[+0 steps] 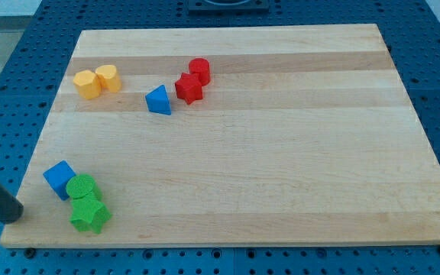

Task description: Place your arm parallel to the green circle

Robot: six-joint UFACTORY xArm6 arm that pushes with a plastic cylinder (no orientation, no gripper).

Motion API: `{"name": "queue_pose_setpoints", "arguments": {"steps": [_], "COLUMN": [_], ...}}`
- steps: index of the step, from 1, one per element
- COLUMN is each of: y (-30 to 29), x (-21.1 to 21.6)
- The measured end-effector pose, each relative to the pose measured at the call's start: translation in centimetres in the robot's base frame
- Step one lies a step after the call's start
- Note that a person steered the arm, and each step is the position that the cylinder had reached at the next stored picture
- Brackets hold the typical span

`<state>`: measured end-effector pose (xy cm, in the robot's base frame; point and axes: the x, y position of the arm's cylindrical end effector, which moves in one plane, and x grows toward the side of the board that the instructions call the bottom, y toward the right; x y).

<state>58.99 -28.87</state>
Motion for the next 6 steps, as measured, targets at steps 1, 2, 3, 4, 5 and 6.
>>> {"name": "queue_pose_setpoints", "arguments": {"steps": [1, 2, 3, 4, 5, 6], "y": [1.9, 4.3, 8.5, 10.2, 8.3, 4.9], "x": [-4.0, -9.8, -16.0, -19.2, -18.8, -16.8]}}
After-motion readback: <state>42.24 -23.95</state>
